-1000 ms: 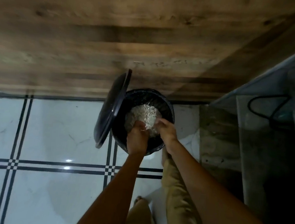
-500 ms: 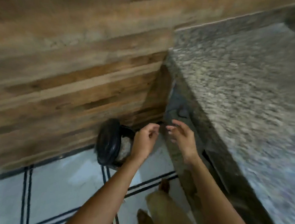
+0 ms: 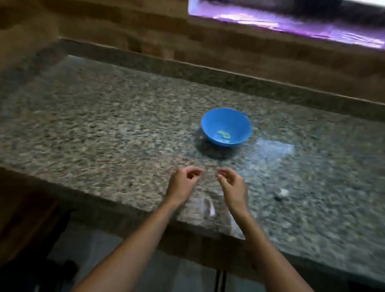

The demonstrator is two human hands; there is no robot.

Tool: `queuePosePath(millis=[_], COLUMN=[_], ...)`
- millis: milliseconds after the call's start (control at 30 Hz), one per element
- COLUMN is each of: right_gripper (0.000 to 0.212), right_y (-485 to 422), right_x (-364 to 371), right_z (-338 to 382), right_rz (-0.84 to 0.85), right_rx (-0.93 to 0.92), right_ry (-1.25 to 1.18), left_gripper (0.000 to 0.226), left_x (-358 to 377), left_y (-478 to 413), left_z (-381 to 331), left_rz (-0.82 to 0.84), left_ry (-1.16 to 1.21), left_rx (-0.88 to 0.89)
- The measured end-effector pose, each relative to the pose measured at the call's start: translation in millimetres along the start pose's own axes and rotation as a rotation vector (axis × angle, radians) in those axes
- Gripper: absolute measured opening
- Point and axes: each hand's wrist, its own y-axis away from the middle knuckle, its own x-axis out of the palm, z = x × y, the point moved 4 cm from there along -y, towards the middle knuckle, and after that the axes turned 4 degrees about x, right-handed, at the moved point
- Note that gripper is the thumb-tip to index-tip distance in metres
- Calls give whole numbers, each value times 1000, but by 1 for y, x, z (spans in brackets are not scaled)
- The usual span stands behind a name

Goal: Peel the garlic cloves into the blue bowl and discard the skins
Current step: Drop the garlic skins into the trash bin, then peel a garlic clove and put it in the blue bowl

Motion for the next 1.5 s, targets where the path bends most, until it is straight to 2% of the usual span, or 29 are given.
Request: queuePosePath(millis=[67,167,300,433,533,600,667,733,800,867,933,967,1033,1067,1133,1167,1233,1300,1367,1433,1500], right_gripper=[20,27,30,41,47,44,39,38,38,37,36,36,36,36,38,39,36,25,20,20,22], right_y=[0,0,-7,-21,-29,-33,-37,-40,-39,-35,-28,-23,-14,-10,-5,-5,-5,-8,-14,-18,-23], right_x=[-55,-114,-148,-156,-153,-151,-148,-146,-143,-141,-134,-129,-114,-107,-97,-95,-97,-101,-104,-103,-104], right_z=[-26,-53,-77,-96,-99,-97,-95,-95,-97,-97,-86,-76,-58,-52,-46,-48,-51,-58,-60,-58,-55], right_rz=[-129,-301,-383,-276,-214,-203,-196,-218,-265,-335,-390,-413,-456,-474,-474,-435,-339,-287,-171,10,64], right_rx=[11,20,26,166,185,175,150,159,196,239,204,148,18,-37,-78,-62,27,172,284,322,339], right_ry=[111,207,318,376,384,351,346,324,248,106,-25,-38,26,71,103,17,-379,-770,-760,-733,-839], left_gripper=[25,34,35,24,19,18,18,20,22,24,20,18,19,24,29,29,28,25,22,31,38], left_x=[38,68,76,64,55,51,54,62,66,66,69,78,104,115,125,126,124,121,121,123,125], left_y=[-11,-32,-39,-34,-59,-94,-133,-159,-164,-153,-122,-101,-54,-37,-22,-22,-25,-28,-27,-27,-30], left_z=[-17,-22,-6,-15,-65,-91,-94,-80,-75,-89,-107,-109,-104,-97,-83,-77,-66,-64,-70,-77,-80], left_rz=[3,-22,13,-60,-197,-254,-187,-21,77,33,65,185,509,605,583,520,421,402,433,468,434], left_ry=[-103,-410,-627,-533,-344,-303,-370,-488,-539,-397,-97,62,314,397,507,565,665,722,781,772,720], left_rx=[16,11,-2,57,264,304,216,59,2,116,180,111,-173,-281,-375,-412,-456,-448,-430,-384,-338])
